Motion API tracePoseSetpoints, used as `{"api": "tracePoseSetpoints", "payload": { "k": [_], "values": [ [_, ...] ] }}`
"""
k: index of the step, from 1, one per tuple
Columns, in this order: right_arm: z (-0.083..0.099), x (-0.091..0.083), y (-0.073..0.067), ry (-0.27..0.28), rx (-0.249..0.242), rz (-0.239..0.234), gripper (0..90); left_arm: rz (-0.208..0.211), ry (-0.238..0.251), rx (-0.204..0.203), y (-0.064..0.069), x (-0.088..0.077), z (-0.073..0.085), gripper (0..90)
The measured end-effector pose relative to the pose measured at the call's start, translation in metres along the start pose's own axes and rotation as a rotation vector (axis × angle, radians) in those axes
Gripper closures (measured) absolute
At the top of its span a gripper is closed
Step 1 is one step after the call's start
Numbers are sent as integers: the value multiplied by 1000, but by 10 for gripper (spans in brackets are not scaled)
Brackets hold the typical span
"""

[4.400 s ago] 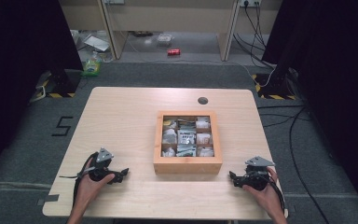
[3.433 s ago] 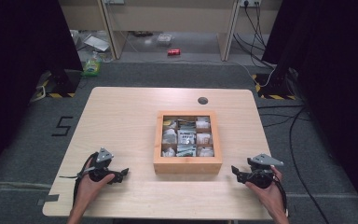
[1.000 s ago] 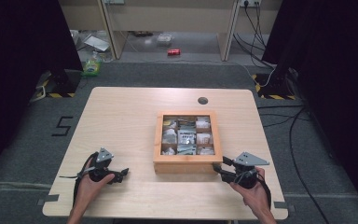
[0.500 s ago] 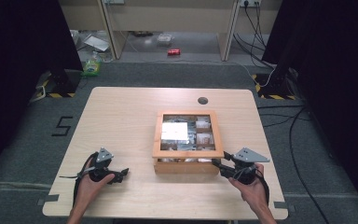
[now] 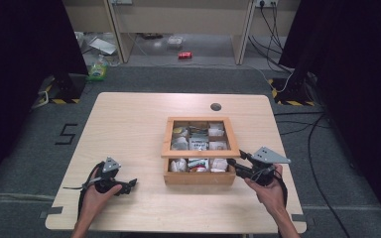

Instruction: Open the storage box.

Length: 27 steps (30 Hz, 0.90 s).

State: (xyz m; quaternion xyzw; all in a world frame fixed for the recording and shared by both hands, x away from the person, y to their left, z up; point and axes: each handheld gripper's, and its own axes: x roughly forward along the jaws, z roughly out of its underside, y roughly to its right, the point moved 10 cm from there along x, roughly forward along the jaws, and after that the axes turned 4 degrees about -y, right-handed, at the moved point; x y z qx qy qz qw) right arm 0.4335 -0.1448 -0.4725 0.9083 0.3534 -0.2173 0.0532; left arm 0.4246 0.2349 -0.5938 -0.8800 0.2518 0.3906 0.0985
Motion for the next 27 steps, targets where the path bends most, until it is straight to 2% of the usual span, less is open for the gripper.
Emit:
{"api": "tracePoseSetpoints", "payload": {
  "k": [8, 16, 27],
  "values": [
    [-10, 6, 6, 2, -12, -1, 554, 0, -1, 1, 0, 0, 0, 0],
    [-35, 13, 13, 50, -27, -8, 559, 0, -1, 0, 0, 0, 0, 0],
    [-58, 24, 23, 53, -28, 6, 568, 0, -1, 1, 0, 0, 0, 0]
  ]
}}
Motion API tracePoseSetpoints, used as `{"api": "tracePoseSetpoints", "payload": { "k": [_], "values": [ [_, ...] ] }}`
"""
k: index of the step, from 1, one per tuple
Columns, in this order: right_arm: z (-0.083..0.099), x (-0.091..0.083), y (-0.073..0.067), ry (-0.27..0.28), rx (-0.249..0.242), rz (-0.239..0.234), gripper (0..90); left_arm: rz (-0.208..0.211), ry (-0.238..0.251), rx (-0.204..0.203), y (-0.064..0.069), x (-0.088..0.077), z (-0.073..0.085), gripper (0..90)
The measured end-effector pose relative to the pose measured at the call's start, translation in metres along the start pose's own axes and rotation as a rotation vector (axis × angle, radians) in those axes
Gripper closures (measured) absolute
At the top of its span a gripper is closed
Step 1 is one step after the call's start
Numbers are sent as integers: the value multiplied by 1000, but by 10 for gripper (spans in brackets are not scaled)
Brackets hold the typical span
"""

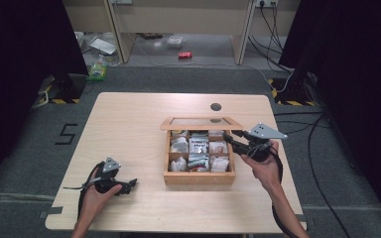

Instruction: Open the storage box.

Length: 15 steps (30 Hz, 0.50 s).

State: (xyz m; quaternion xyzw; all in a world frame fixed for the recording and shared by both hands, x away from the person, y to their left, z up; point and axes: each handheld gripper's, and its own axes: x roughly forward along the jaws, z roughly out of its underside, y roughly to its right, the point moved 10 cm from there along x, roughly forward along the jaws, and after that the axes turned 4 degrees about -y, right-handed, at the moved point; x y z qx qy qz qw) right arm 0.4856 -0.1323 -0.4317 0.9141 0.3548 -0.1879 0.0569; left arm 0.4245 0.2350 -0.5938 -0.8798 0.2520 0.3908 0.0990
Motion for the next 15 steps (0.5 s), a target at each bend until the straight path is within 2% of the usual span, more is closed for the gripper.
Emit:
{"api": "tracePoseSetpoints", "payload": {
  "k": [8, 15],
  "values": [
    [-7, 8, 11, 5, 9, 11, 570, 0, 1, 1, 0, 0, 0, 0],
    [-12, 18, 22, 21, 46, 22, 568, 0, 1, -1, 0, 0, 0, 0]
  ]
}}
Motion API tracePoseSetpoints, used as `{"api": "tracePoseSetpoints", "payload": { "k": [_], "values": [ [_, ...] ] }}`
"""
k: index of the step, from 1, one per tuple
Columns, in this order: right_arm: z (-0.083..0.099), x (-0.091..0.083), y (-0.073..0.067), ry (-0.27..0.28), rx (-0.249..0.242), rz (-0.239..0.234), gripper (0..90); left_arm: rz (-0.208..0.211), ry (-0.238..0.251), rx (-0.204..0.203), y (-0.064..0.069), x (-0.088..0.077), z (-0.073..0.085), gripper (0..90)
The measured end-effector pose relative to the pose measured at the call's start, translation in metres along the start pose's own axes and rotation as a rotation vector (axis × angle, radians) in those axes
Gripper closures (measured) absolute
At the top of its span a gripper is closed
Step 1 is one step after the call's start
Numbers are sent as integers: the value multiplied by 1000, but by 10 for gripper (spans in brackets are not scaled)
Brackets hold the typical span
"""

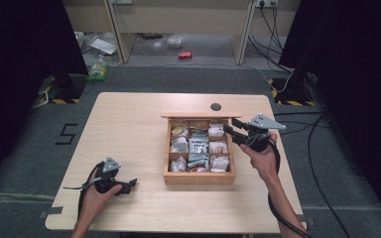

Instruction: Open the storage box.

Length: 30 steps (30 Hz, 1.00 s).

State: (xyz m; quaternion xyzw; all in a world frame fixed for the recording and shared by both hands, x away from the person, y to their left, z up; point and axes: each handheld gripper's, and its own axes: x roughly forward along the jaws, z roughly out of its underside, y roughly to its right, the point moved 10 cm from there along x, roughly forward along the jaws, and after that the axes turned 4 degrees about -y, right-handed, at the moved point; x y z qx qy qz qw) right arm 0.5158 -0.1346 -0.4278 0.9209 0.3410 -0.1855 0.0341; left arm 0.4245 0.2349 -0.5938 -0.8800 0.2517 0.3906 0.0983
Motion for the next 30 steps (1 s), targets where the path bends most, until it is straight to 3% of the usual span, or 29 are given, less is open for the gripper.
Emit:
{"api": "tracePoseSetpoints", "payload": {
  "k": [10, 22, 30],
  "values": [
    [-12, 16, 7, 12, 16, 23, 555, 1, -1, 0, 0, 0, 0, 0],
    [-15, 34, 21, -12, 43, 58, 533, 1, -1, 1, 0, 0, 0, 0],
    [-18, 41, 28, -30, 33, 86, 525, 0, -2, 1, 0, 0, 0, 0]
  ]
}}
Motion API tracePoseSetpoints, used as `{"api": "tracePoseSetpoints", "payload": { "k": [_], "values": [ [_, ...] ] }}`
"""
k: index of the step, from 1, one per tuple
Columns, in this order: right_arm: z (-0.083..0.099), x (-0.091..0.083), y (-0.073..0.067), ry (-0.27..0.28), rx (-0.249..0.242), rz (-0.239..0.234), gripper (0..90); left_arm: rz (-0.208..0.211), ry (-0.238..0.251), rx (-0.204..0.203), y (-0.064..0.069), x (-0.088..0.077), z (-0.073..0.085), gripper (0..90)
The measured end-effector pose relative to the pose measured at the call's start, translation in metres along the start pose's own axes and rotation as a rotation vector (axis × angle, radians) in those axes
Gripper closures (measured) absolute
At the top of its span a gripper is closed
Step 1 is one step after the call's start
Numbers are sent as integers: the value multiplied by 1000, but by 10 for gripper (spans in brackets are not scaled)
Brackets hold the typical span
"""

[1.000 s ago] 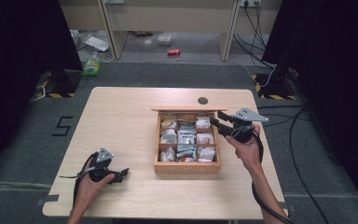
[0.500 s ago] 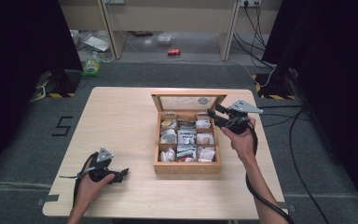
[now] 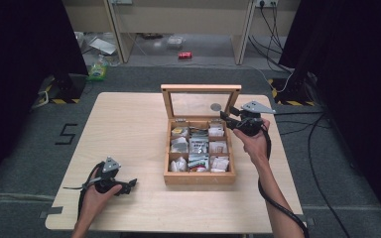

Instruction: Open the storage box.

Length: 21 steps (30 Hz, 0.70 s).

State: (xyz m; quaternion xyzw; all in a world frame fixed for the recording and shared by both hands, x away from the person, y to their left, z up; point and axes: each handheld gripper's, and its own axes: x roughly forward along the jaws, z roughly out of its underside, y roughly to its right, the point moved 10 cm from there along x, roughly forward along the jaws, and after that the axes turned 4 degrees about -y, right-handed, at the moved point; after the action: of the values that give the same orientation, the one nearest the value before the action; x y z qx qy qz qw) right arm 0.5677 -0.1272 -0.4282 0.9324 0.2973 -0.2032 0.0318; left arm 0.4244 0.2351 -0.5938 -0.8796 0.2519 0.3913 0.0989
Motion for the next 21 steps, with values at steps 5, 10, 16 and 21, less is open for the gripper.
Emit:
{"api": "tracePoseSetpoints", "payload": {
  "k": [5, 10, 16, 21],
  "values": [
    [-4, 6, 4, -4, 8, 20, 511, 0, 0, 0, 0, 0, 0, 0],
    [-5, 10, 6, -10, 20, 31, 504, 0, 1, 0, 0, 0, 0, 0],
    [-4, 19, 14, -14, 36, 57, 502, -1, 0, 1, 0, 0, 0, 0],
    [-2, 23, 19, -25, 39, 76, 497, -1, 1, 0, 0, 0, 0, 0]
  ]
}}
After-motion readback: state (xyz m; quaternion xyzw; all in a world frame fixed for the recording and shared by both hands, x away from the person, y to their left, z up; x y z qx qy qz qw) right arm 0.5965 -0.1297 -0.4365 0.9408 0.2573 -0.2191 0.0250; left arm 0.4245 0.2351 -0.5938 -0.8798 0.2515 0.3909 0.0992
